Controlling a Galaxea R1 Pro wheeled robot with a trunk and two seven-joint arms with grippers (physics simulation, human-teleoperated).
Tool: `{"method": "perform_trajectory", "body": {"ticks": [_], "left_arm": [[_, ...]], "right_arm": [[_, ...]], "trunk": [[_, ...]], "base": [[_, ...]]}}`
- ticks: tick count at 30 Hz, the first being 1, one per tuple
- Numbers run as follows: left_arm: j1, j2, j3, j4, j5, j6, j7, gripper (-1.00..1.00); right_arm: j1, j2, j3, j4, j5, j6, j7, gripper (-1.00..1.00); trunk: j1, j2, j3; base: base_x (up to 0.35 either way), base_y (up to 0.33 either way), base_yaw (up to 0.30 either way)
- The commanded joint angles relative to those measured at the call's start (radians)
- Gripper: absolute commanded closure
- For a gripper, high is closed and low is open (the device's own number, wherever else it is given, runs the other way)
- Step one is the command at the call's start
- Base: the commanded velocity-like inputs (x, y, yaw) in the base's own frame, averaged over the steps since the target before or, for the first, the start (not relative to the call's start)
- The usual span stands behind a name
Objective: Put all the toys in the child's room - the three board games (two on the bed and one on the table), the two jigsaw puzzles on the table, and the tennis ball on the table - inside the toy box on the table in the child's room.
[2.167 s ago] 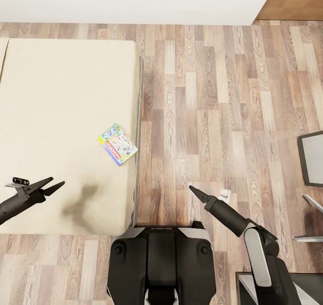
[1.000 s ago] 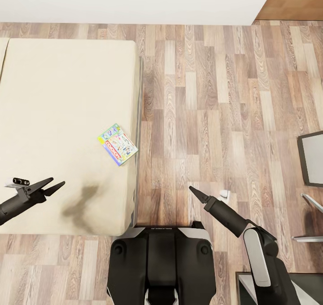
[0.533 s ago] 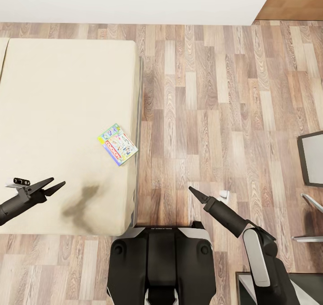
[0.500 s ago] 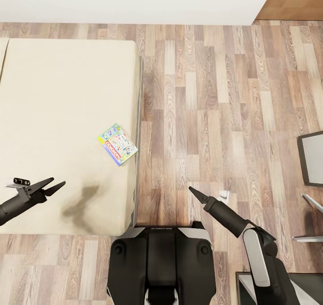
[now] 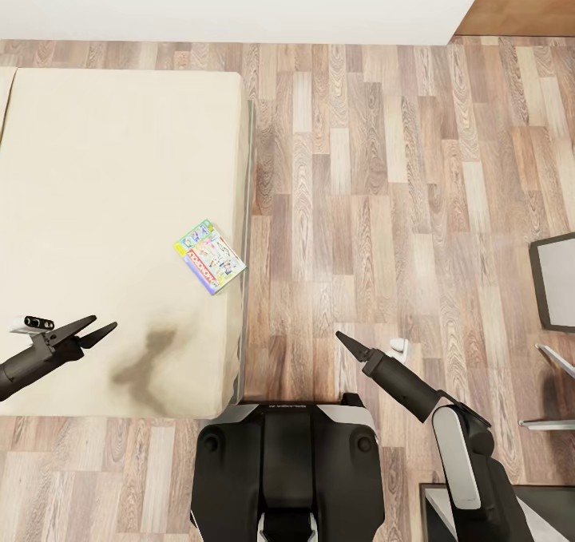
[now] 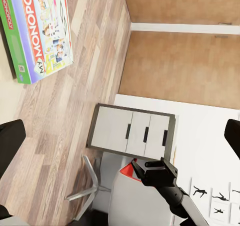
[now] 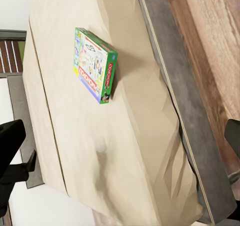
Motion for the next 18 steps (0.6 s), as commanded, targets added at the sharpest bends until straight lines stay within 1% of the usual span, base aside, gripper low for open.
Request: {"method": "perform_trajectory", "body": {"ticks": [1, 18], "left_arm": [[0.000, 0.000, 0.000, 0.000, -0.001, 0.011, -0.004, -1.00], [-0.001, 0.000, -0.001, 0.000, -0.001, 0.011, -0.004, -1.00]], "right_arm": [[0.000, 0.001, -0.002, 0.000, -0.003, 0.007, 0.002, -1.00], [0.000, 0.003, 0.005, 0.000, -0.003, 0.007, 0.002, -1.00]], "trunk": [[0.001, -0.002, -0.001], [0.001, -0.002, -0.001]], "base": [[0.000, 0.000, 0.000], [0.000, 0.000, 0.000]]}}
